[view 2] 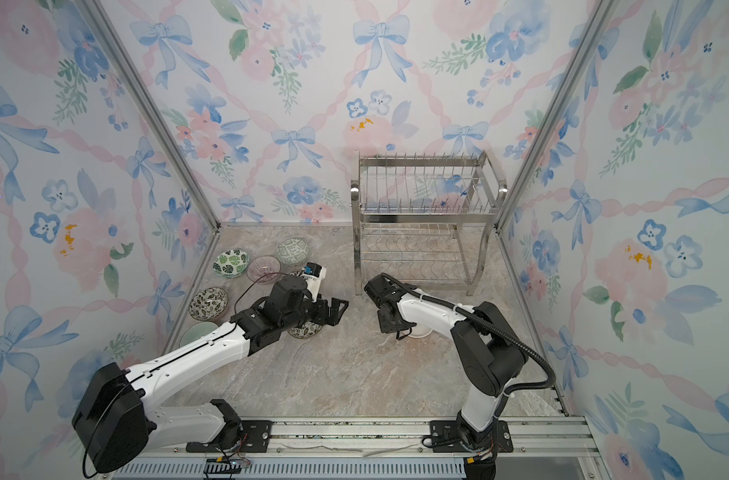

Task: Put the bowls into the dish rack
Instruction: 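Lift the bowl with the right gripper and carry it toward the rack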

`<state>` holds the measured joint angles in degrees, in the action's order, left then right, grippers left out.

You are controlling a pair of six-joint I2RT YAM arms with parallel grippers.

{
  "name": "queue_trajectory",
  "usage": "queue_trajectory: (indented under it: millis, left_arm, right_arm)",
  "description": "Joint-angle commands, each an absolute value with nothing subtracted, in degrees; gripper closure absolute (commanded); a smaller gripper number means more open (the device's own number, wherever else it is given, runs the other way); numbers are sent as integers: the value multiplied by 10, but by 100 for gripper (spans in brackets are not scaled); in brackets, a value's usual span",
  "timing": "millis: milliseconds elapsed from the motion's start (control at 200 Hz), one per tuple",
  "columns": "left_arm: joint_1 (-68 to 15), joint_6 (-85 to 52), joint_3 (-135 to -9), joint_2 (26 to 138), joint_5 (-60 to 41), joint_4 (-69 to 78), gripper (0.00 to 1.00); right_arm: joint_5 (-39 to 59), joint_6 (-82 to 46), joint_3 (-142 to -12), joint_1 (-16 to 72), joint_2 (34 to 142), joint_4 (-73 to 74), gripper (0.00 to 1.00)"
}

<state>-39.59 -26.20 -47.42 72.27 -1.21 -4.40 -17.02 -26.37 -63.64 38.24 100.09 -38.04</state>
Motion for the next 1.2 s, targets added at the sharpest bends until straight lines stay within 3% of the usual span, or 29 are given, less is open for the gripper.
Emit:
queue_trajectory:
  millis: [0, 420, 755, 955, 1195]
  left_arm:
    - [-391, -268, -482, 732, -30, -41, 2]
    - [-390, -253, -478, 714, -9, -41, 2]
    - [-391, -275, -496, 726, 17, -3, 2]
    - [-400, -264, -456, 728, 80, 124, 2]
    - [-411, -175, -478, 758, 102, 153, 2]
  right_arm:
    - [-171, -256, -622, 377, 1000, -375, 87]
    - [-114, -233, -642, 370, 897, -350, 99]
    - [47, -260, -585, 299, 813, -133, 100]
    - [93, -273, -548, 254, 809, -6, 100]
    - [133, -278, -530, 219, 819, 107, 100]
